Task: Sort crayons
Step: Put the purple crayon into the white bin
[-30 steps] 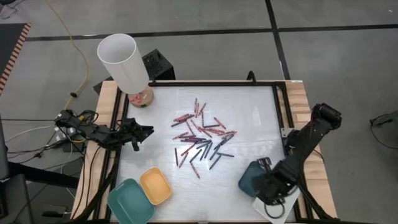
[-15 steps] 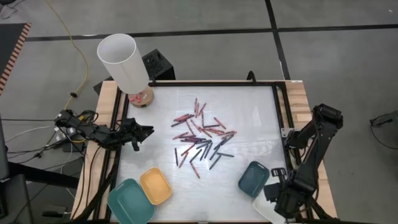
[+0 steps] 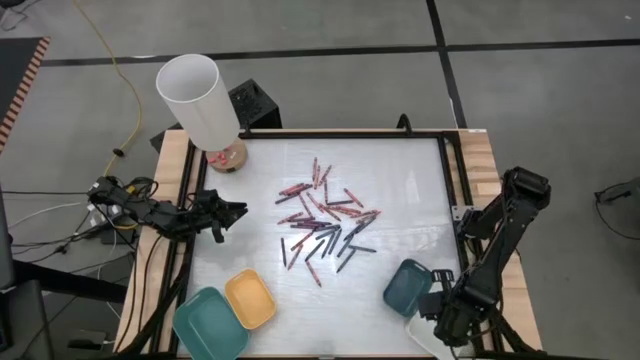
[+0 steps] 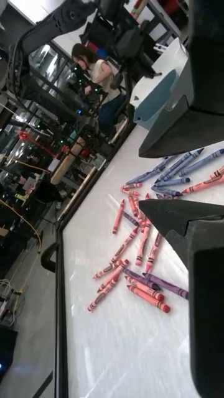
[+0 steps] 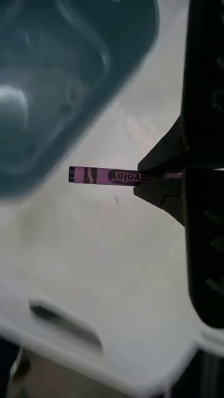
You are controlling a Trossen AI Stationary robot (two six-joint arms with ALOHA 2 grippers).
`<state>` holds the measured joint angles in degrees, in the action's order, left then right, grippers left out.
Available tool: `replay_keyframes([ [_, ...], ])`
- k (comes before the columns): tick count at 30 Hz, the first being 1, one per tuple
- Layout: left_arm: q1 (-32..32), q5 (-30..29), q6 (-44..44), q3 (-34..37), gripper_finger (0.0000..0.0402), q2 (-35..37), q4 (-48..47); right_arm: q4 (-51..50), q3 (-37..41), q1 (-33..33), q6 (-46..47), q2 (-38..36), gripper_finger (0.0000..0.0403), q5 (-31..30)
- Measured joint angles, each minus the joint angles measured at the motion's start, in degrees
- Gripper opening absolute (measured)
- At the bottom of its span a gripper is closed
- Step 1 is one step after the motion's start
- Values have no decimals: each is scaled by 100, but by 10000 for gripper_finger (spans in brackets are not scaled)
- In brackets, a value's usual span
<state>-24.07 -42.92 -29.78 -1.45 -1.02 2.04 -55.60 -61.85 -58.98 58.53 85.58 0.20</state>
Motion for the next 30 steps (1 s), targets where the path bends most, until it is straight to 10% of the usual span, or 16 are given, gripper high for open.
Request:
replay_keyframes([
  [30,0,2,0,0,108,0,0,855,973,-39,753,2,7,147],
])
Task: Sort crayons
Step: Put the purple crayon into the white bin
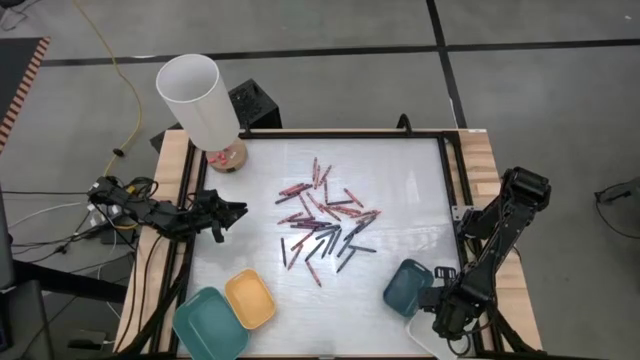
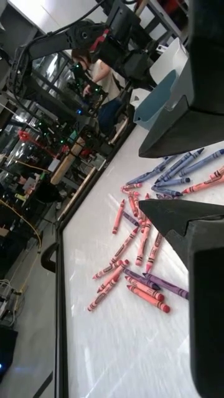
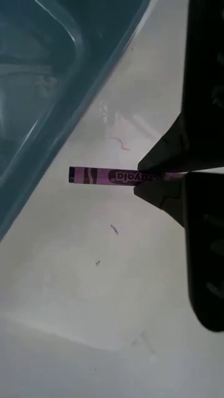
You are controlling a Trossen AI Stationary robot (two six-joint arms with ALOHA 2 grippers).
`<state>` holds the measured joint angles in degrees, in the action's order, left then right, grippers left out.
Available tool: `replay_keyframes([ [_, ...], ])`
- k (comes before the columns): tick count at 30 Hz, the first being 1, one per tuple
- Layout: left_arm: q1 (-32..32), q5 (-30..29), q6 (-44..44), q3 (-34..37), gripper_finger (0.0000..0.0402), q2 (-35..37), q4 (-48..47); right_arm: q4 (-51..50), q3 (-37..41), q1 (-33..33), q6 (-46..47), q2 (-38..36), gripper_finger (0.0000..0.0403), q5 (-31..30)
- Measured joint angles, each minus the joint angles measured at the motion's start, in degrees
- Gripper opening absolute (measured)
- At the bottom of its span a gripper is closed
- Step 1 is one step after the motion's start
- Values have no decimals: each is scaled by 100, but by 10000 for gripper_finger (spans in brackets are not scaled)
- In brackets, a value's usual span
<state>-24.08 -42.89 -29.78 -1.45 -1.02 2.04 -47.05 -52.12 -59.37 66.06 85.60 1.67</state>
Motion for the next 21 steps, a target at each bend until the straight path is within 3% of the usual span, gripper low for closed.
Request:
replay_keyframes([
  [21,1,1,-2,0,108,0,0,42,-6,-3,-4,25,20,7],
])
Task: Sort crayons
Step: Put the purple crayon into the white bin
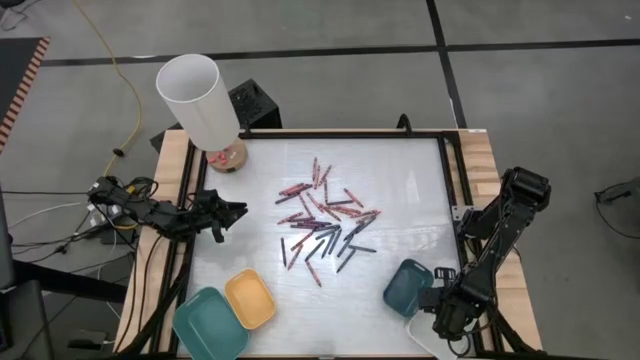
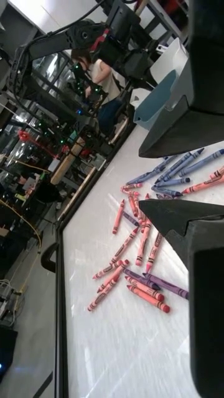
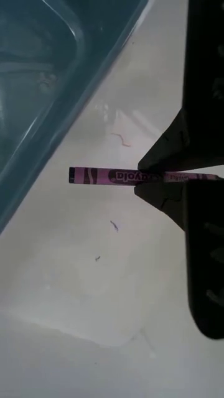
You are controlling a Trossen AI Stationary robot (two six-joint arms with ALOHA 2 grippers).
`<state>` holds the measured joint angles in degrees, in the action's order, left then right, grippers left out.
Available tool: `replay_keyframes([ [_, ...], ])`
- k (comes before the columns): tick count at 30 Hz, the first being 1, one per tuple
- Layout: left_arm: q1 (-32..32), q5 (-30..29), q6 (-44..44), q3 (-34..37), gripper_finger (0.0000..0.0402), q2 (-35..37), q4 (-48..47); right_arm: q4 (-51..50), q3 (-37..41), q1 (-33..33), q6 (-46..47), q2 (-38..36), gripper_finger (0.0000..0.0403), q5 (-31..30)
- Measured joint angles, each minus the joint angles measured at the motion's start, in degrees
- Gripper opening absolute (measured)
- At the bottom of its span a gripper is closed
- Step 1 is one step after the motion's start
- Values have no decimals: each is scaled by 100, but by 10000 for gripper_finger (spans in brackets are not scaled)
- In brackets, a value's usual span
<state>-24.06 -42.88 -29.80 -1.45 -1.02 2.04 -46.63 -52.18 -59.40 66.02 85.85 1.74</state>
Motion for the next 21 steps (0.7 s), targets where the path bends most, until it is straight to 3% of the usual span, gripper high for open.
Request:
replay_keyframes([
  [11,-1,0,-1,4,108,0,22,51,-42,67,137,947,21,545],
  [21,0,1,-133,4,108,0,26,15,-130,63,165,833,21,585],
])
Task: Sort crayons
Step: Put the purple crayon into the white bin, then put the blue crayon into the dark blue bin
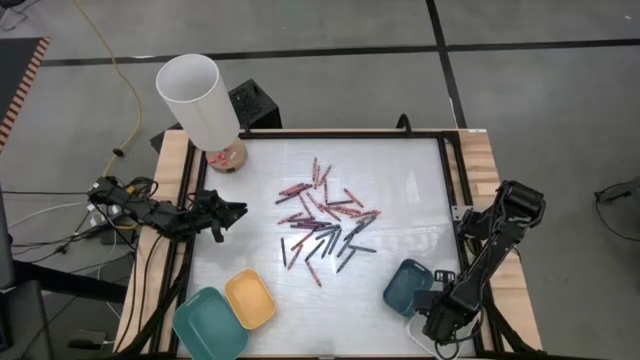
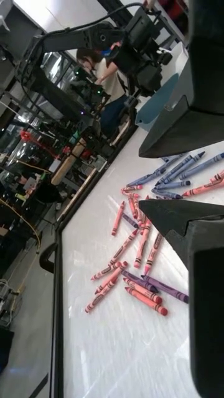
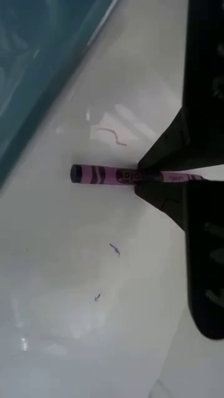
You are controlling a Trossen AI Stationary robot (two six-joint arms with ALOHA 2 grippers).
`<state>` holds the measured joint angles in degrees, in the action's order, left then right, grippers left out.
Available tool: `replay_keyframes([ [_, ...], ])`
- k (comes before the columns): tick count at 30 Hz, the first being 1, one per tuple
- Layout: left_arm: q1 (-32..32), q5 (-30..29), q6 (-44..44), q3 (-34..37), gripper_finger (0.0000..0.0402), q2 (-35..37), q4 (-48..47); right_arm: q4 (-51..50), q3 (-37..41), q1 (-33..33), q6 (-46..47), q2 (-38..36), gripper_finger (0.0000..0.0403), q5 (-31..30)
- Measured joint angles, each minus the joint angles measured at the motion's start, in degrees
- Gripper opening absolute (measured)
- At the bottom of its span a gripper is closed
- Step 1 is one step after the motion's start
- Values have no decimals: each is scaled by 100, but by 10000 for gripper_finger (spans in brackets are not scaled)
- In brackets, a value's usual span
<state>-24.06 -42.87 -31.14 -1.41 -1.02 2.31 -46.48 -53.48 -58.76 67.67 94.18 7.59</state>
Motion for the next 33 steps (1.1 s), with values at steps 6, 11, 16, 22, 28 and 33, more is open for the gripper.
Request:
replay_keyframes([
  [6,0,-1,3,0,108,0,-9,-72,-82,9,446,-7,42,9],
  [11,0,-2,112,0,108,0,-13,-103,-310,118,498,-7,68,14],
  [16,0,-4,131,0,108,0,-15,-418,-610,295,498,-10,73,183],
  [22,-2,-2,125,0,108,0,-17,-1009,-1139,545,366,-16,72,888],
  [28,-2,-3,111,0,108,0,-20,-1615,-1909,786,-29,-21,71,963],
  [33,-1,-4,282,0,108,0,-22,-1765,-2467,1191,-770,-23,71,-141],
])
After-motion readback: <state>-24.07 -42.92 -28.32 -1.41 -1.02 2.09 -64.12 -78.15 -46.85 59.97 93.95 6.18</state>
